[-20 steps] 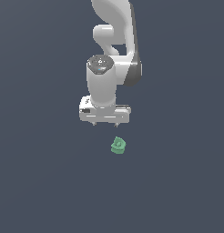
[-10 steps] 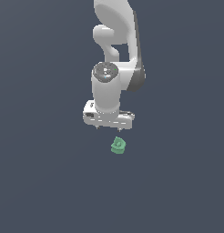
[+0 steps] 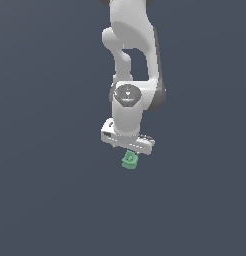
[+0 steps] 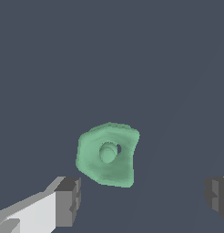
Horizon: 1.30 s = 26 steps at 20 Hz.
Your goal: Pick up the object and move it to a goal position.
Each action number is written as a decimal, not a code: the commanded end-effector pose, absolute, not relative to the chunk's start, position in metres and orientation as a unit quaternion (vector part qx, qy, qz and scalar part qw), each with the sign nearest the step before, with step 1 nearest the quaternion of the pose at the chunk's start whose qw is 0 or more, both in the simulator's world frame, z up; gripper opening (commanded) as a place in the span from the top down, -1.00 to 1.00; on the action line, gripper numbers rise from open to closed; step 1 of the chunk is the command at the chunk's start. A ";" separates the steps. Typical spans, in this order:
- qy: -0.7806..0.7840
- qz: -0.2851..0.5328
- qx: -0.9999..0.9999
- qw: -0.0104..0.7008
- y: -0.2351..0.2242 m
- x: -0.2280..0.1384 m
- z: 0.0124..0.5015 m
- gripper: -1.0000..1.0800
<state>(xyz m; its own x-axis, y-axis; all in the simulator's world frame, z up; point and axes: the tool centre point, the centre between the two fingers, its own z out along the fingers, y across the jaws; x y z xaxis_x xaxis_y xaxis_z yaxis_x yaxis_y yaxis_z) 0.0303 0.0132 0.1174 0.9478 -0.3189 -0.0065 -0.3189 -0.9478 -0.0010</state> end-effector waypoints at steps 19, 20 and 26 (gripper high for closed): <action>0.226 0.000 -0.974 0.000 0.035 0.043 0.084 -0.92; 0.226 0.000 -0.974 0.000 0.036 0.043 0.081 -0.92; 0.228 0.000 -0.974 0.000 0.035 0.042 0.049 -0.92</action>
<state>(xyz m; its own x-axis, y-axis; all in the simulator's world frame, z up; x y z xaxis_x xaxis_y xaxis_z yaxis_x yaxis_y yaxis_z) 0.0420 0.0356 0.0569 0.8967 -0.4425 -0.0004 -0.4425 -0.8967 0.0002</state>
